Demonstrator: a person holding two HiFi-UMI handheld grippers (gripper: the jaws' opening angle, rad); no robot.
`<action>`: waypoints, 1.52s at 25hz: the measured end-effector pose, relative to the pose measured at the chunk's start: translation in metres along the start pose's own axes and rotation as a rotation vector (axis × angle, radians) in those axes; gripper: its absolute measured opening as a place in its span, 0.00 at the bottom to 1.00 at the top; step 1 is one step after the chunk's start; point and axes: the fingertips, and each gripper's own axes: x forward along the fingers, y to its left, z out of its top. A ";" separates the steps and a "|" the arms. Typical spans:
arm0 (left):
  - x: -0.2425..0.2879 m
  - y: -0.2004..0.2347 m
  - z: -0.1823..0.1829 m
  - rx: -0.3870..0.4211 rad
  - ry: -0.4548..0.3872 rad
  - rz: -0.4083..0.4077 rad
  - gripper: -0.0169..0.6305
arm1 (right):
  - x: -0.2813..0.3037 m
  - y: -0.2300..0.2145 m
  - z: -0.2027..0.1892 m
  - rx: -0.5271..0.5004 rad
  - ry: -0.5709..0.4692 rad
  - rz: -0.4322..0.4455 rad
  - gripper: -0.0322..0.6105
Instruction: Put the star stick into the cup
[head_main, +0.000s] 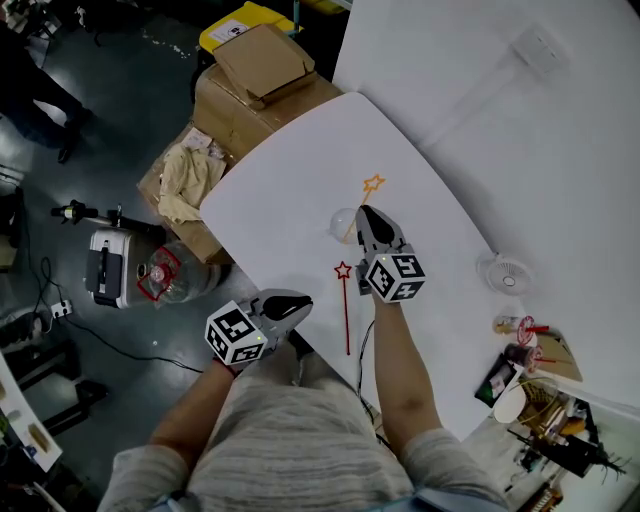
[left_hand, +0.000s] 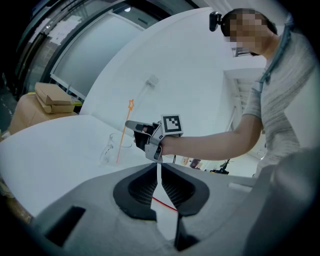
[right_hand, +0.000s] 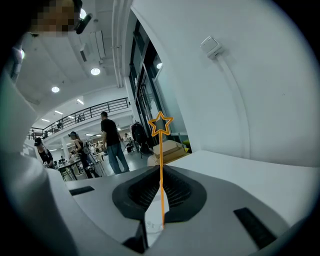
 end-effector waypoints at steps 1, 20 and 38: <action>0.000 0.000 0.000 0.000 -0.001 -0.002 0.06 | 0.000 0.000 -0.002 -0.003 0.009 -0.003 0.08; -0.004 -0.006 -0.001 0.004 -0.027 -0.012 0.06 | -0.001 0.007 -0.011 0.006 0.072 -0.001 0.08; 0.005 -0.037 -0.004 0.033 -0.039 -0.055 0.06 | -0.063 0.027 -0.030 0.020 0.113 -0.021 0.10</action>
